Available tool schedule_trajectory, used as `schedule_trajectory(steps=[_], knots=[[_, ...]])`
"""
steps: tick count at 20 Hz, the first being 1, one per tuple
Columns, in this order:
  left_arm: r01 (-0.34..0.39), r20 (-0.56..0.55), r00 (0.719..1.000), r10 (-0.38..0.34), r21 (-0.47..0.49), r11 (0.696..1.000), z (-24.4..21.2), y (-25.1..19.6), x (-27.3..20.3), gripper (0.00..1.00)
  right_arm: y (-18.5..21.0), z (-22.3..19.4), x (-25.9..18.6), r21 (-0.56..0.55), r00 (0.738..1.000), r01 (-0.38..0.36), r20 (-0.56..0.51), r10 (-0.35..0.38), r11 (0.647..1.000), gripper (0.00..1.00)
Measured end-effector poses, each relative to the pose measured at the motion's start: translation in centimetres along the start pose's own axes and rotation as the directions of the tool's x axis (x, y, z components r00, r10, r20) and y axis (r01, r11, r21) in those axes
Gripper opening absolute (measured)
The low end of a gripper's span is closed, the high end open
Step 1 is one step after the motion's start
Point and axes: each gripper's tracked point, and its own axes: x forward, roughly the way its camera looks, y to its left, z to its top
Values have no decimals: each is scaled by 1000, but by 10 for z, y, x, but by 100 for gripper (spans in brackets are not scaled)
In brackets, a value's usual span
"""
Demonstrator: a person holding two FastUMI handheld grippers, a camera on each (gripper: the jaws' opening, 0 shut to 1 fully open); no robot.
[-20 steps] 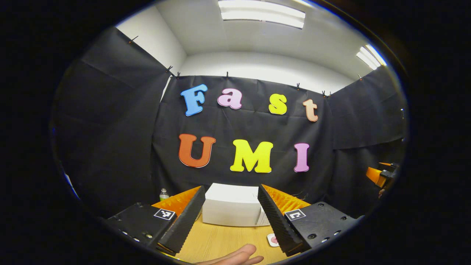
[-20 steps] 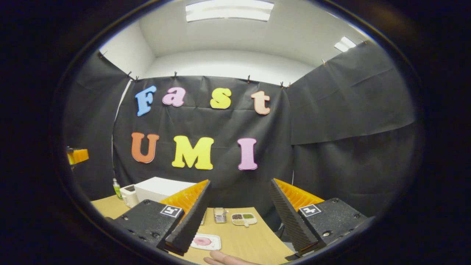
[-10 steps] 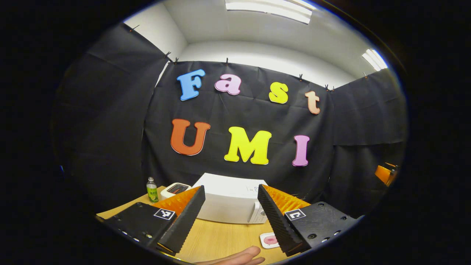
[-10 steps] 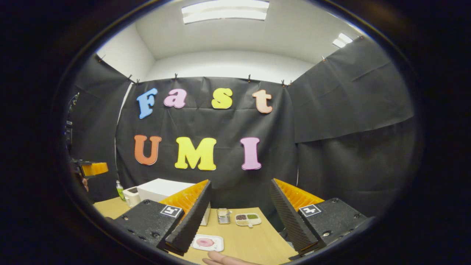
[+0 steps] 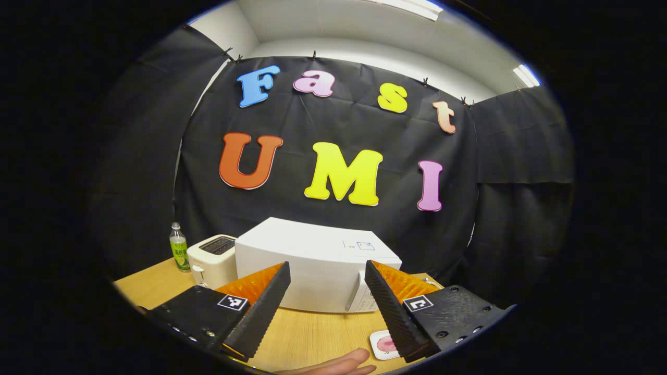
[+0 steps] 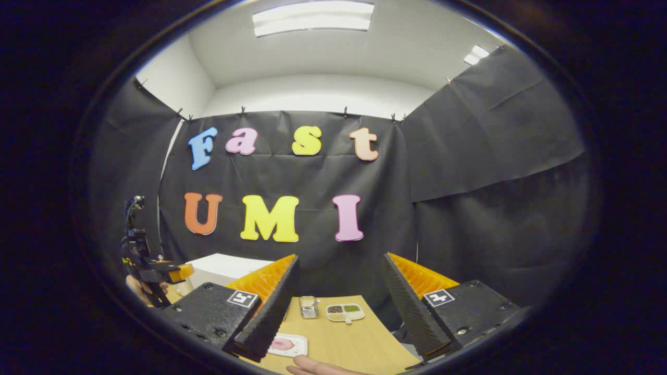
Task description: Open the microwave oven with the left hand, put the food in, and close the microwave oven.
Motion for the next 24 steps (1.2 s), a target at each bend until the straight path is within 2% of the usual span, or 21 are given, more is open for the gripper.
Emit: schedule_trajectory(steps=[4, 8, 13, 14, 15, 20, 21, 23, 24], knots=[[-2, -42, 999, 0, -29, 1000, -46, -5, 45, 93, -13, -16, 8, 10, 1000, -10, -22, 10, 1000, 100], [11, -12, 1000, -10, 35, 999, -76, -14, 87, 93, -31, -30, 17, -4, 999, -1, -44, 1, 1000, 100], [40, -73, 997, -35, 64, 997, -124, -30, 121, 93, -50, -47, 25, -7, 998, 4, -66, -5, 1000, 100], [42, -82, 996, -37, 71, 997, -130, -33, 124, 93, -46, -48, 25, 0, 998, -18, -65, 18, 1000, 92], [44, -86, 996, -37, 78, 996, -135, -35, 127, 93, -46, -53, 26, 0, 997, -32, -71, 32, 999, 100], [60, -108, 993, -46, 135, 989, -155, -46, 143, 93, -57, -71, 34, -23, 994, -26, -107, 23, 999, 100], [57, -111, 993, -41, 151, 987, -158, -49, 147, 93, -57, -74, 35, -20, 994, -27, -111, 25, 999, 92], [53, -106, 994, -37, 156, 986, -161, -54, 155, 93, -60, -80, 38, -14, 992, -29, -120, 27, 999, 92], [31, -104, 994, -14, 161, 986, -162, -54, 159, 93, -63, -83, 40, -14, 992, -25, -125, 23, 1000, 100]])
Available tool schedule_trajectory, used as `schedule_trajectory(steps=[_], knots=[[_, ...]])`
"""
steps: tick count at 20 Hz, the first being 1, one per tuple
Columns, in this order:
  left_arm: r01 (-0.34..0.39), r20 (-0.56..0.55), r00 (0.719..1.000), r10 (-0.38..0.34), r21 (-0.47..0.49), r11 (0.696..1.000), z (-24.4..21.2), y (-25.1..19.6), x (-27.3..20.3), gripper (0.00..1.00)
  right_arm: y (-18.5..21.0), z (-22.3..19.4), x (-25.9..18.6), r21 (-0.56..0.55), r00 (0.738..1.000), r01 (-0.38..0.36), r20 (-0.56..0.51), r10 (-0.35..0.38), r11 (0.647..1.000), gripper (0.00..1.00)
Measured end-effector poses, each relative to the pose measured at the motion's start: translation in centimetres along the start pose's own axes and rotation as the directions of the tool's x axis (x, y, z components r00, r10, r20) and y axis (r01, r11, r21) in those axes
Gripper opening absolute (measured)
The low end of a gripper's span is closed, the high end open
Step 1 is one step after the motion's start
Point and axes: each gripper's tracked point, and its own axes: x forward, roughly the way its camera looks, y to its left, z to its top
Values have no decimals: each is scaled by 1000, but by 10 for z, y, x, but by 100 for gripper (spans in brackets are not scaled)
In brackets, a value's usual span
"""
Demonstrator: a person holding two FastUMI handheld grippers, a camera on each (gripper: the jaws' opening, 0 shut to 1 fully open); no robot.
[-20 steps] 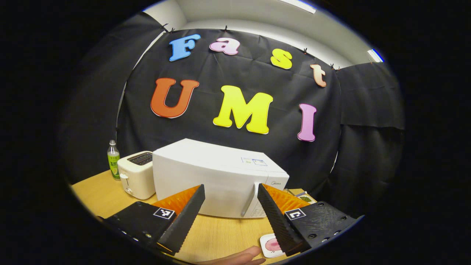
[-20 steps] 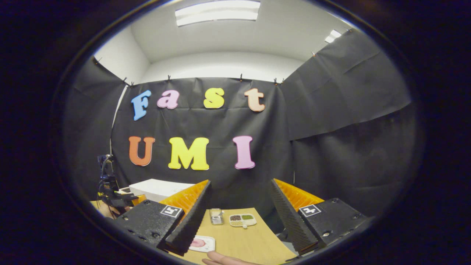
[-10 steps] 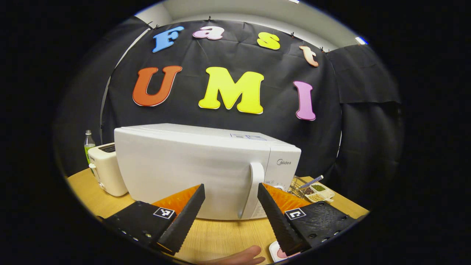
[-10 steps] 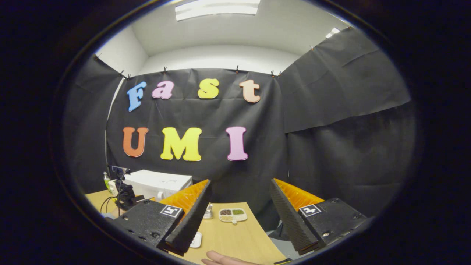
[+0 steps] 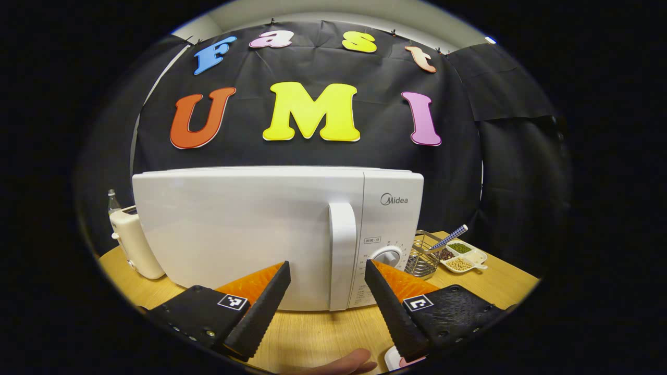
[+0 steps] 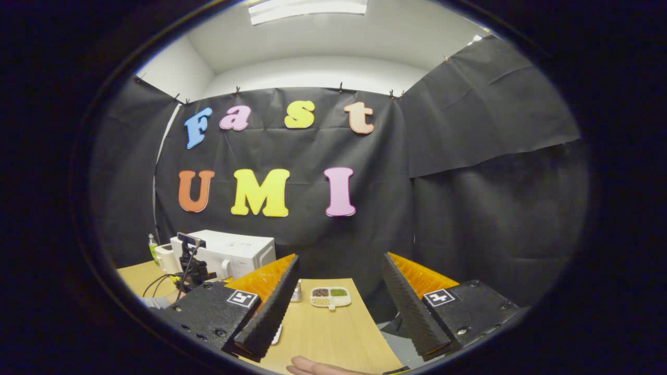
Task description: Open the microwave oven with the left hand, put the food in, and close the microwave oven.
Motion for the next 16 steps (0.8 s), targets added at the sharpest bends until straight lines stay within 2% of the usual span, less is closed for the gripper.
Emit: schedule_trajectory(steps=[1, 2, 3, 4, 6, 7, 8, 9, 10, 11, 12, 13, 15, 16], knots=[[-20, -6, 1000, 20, 5, 1000, -3, 1, 6, 93, -1, -3, 1, 0, 1000, 1, -4, -1, 1000, 100], [-40, -7, 999, 40, 27, 999, -4, 2, 10, 92, -2, -5, 3, 1, 1000, 2, -7, -2, 1000, 92], [-51, 9, 999, 50, 59, 997, -2, 1, 15, 88, -2, -9, 4, 3, 1000, 1, -12, -1, 1000, 92], [-45, 16, 999, 44, 87, 995, -3, -1, 18, 70, -3, -12, 6, 5, 1000, 0, -19, 0, 1000, 92], [-68, 37, 997, 65, 114, 991, -2, -1, 19, 61, -3, -18, 9, 8, 1000, 0, -29, 0, 1000, 92], [-61, 42, 998, 57, 110, 992, -3, -3, 21, 51, -3, -22, 10, 6, 999, 1, -35, -1, 1000, 92], [-40, 45, 998, 36, 86, 996, -3, -7, 21, 50, -3, -25, 11, 5, 999, 2, -41, -2, 1000, 92], [-41, 39, 998, 38, 64, 997, -5, -8, 25, 23, -3, -27, 12, 6, 999, 2, -47, -2, 1000, 92], [-36, 38, 999, 34, 43, 998, -5, -8, 19, 30, -2, -29, 13, 8, 999, 1, -54, 0, 1000, 92], [-36, 29, 999, 35, 43, 998, -7, -8, 21, 22, -1, -32, 14, 10, 998, 1, -60, 0, 1000, 92], [-38, 6, 999, 38, 52, 998, -12, -8, 18, 22, 0, -34, 14, 12, 998, 2, -65, -1, 1000, 92], [-35, 18, 999, 34, 66, 997, -10, -8, 17, 19, 0, -34, 14, 12, 998, 2, -66, -1, 1000, 100], [-13, -14, 1000, 13, 47, 999, -13, -9, 17, 19, 1, -36, 13, 9, 998, 4, -68, -3, 1000, 100], [13, -28, 1000, -12, 11, 1000, -16, -11, 14, 19, 1, -37, 12, 8, 998, 6, -70, -6, 1000, 92]])
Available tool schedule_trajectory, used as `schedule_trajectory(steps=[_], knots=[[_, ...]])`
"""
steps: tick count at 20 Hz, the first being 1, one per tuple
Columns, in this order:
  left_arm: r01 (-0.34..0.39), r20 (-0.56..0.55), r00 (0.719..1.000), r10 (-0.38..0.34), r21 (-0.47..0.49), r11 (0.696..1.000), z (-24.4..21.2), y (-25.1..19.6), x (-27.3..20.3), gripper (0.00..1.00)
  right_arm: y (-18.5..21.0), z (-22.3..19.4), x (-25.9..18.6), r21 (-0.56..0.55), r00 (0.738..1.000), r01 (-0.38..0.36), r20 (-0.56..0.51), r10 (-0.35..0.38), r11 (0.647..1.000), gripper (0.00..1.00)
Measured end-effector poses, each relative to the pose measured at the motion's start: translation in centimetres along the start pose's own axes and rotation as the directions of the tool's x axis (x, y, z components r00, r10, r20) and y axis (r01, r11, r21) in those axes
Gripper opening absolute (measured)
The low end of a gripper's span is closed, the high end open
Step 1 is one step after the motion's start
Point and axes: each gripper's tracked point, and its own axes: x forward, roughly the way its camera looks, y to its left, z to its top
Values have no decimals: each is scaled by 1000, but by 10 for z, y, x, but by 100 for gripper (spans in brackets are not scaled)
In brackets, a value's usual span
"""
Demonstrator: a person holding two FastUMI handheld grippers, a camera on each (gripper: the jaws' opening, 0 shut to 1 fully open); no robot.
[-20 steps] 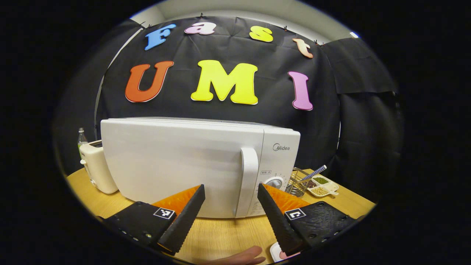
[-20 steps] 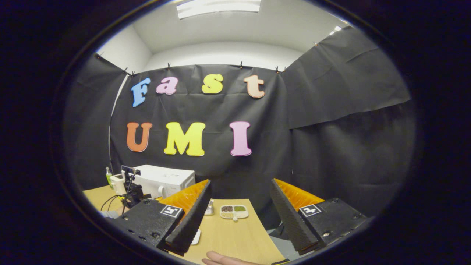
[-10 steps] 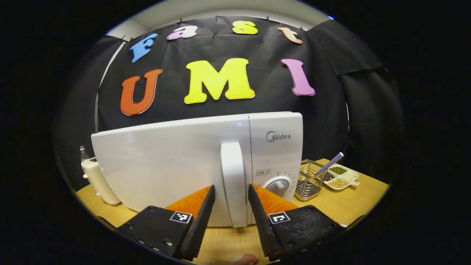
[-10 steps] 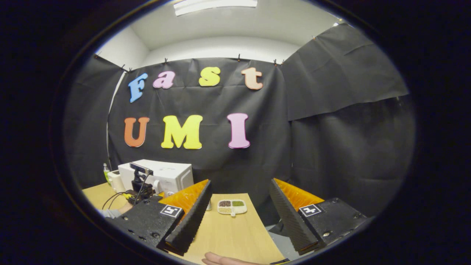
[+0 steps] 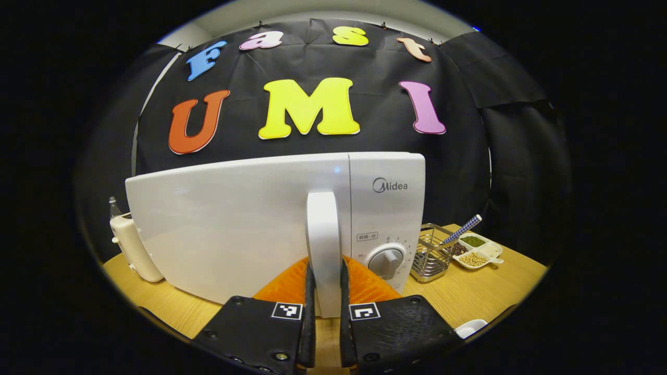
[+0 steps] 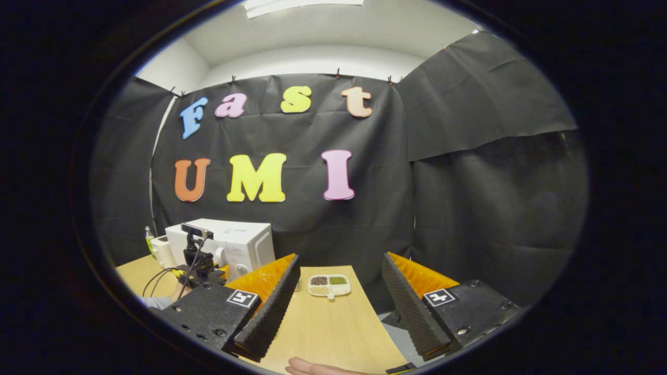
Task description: Open the microwave oven with the left hand, put the food in, and close the microwave oven.
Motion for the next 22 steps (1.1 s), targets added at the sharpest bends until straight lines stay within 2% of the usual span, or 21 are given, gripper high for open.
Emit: schedule_trajectory(steps=[1, 2, 3, 4, 5, 7, 9, 11, 15, 16, 17, 18, 20, 21, 22], knots=[[19, 1, 1000, -19, -53, 998, 2, -2, 1, 19, 0, 0, -1, 0, 1000, 0, 0, 0, 1000, 92], [24, -11, 1000, -25, -78, 997, 1, -2, -1, 19, 1, 0, -3, 0, 1000, 0, -1, 0, 1000, 100], [9, -15, 1000, -10, -58, 998, 1, 1, -1, 19, 0, -1, -4, 1, 1000, 1, -1, -1, 1000, 100], [-1, -21, 1000, 1, -32, 999, -2, 3, -2, 19, 0, -1, -6, 1, 1000, 2, -2, -2, 1000, 92], [-12, -18, 1000, 11, -15, 1000, -1, 4, -1, 12, 0, -1, -7, 0, 1000, 3, -2, -3, 1000, 100], [-13, -29, 999, 12, -37, 999, -2, 1, -4, 12, -1, 1, -11, -6, 1000, 5, 1, -5, 1000, 100], [-31, -12, 999, 30, -51, 998, -4, 2, -22, 12, -1, 2, -13, -21, 1000, 9, 7, -9, 1000, 100], [-24, 21, 1000, 23, 18, 1000, -7, 8, -38, 12, 1, 3, -16, -41, 1000, 15, 11, -15, 999, 100], [29, 4, 1000, -29, -42, 999, -14, 12, -79, 12, 19, 1, -23, -23, 1000, -6, 1, 6, 1000, 100], [32, 3, 999, -32, -43, 999, -16, 16, -90, 12, 25, 1, -26, -19, 1000, -14, -3, 14, 1000, 92], [34, -1, 999, -34, -38, 999, -17, 21, -100, 12, 32, 1, -30, -17, 1000, -23, -2, 23, 1000, 92], [34, -2, 999, -34, -36, 999, -20, 25, -110, 12, 38, 2, -33, -19, 1000, -30, 1, 30, 999, 100], [36, -4, 999, -36, -27, 999, -22, 36, -131, 13, 49, 0, -41, -34, 999, -39, 7, 40, 999, 100], [37, -3, 999, -37, -22, 999, -24, 41, -141, 13, 55, -1, -45, -43, 999, -46, 8, 46, 998, 92], [40, -8, 999, -40, -12, 999, -26, 47, -152, 12, 61, -1, -49, -50, 998, -54, 9, 55, 997, 100]])
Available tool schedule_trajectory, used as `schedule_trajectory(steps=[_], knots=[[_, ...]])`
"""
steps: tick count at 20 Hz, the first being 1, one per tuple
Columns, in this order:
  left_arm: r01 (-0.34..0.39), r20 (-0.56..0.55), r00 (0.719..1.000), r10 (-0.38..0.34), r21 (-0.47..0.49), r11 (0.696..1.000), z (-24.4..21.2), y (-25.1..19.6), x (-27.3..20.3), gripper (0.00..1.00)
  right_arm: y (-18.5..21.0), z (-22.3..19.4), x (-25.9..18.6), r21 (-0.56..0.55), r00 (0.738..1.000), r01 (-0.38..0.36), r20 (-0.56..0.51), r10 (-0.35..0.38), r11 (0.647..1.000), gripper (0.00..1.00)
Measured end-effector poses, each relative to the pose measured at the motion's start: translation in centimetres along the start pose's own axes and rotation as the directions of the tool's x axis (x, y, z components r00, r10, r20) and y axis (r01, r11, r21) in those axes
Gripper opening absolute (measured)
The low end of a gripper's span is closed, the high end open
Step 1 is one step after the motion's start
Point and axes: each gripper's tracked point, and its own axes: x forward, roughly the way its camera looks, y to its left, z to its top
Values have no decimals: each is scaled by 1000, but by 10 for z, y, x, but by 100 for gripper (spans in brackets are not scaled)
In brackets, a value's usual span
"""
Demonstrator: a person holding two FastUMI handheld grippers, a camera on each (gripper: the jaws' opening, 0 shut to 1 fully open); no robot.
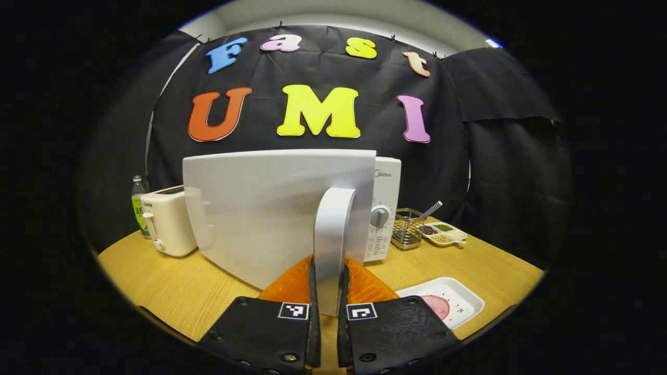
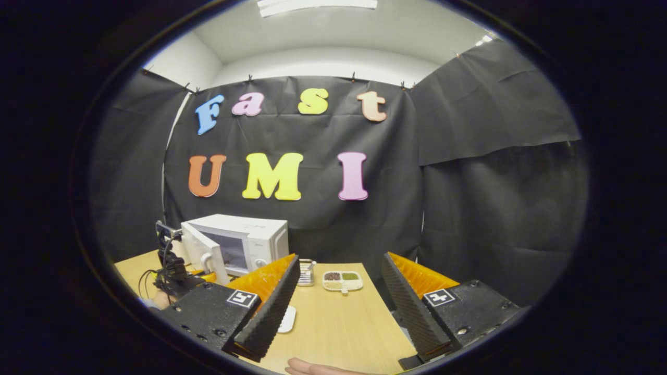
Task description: Open the microwave oven with the left hand, put the food in, and close the microwave oven.
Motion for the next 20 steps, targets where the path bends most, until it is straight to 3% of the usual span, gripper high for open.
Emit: schedule_trajectory(steps=[1, 2, 3, 5, 6, 9, 10, 11, 12, 13, 14, 16, 17, 18, 19, 20], knots=[[4, 1, 1000, -4, 10, 1000, -1, 6, -10, 12, 5, 0, -2, -4, 1000, -6, 1, 6, 1000, 100], [3, -6, 1000, -3, 15, 1000, -5, 15, -22, 12, 10, 0, -4, -5, 1000, -9, -1, 9, 1000, 92], [-2, 13, 1000, 1, 10, 1000, -2, 25, -33, 13, 13, -2, -5, -3, 1000, -13, -4, 13, 1000, 100], [-37, 7, 999, 37, 6, 999, -8, 49, -62, 15, 23, -8, -4, -11, 999, -25, -23, 25, 1000, 100], [-59, 11, 998, 59, -3, 998, -9, 60, -74, 15, 27, -10, -3, -17, 999, -28, -31, 28, 999, 92], [-150, -37, 988, 149, -32, 988, -25, 98, -118, 21, 39, -18, 1, -28, 998, -43, -55, 42, 999, 92], [-176, -35, 984, 174, -46, 983, -29, 110, -131, 14, 45, -22, 2, -30, 996, -55, -68, 53, 998, 100], [-193, -24, 981, 192, -57, 979, -26, 121, -152, 39, 50, -27, 4, -30, 995, -68, -80, 65, 997, 92], [-194, -11, 981, 194, -54, 979, -24, 125, -170, 53, 54, -32, 7, -29, 993, -77, -91, 74, 997, 92], [-196, -9, 981, 196, -50, 979, -25, 129, -184, 83, 55, -36, 9, -26, 992, -82, -103, 79, 996, 100], [-216, 7, 976, 217, -37, 976, -20, 135, -197, 96, 57, -41, 13, -26, 990, -84, -118, 80, 996, 100], [-236, 16, 971, 237, -32, 971, -15, 143, -222, 93, 60, -50, 21, -23, 986, -80, -148, 76, 997, 100], [-245, 23, 969, 245, -27, 969, -11, 145, -235, 82, 61, -54, 26, -25, 984, -77, -163, 72, 997, 100], [-258, 37, 965, 259, -29, 966, -4, 149, -246, 94, 61, -59, 31, -27, 981, -74, -179, 68, 997, 100], [-259, 55, 964, 261, -46, 965, 7, 150, -256, 94, 61, -64, 36, -31, 978, -69, -200, 61, 997, 92], [-253, 70, 964, 258, -73, 965, 16, 150, -264, 93, 61, -70, 42, -34, 972, -67, -227, 58, 997, 100]])
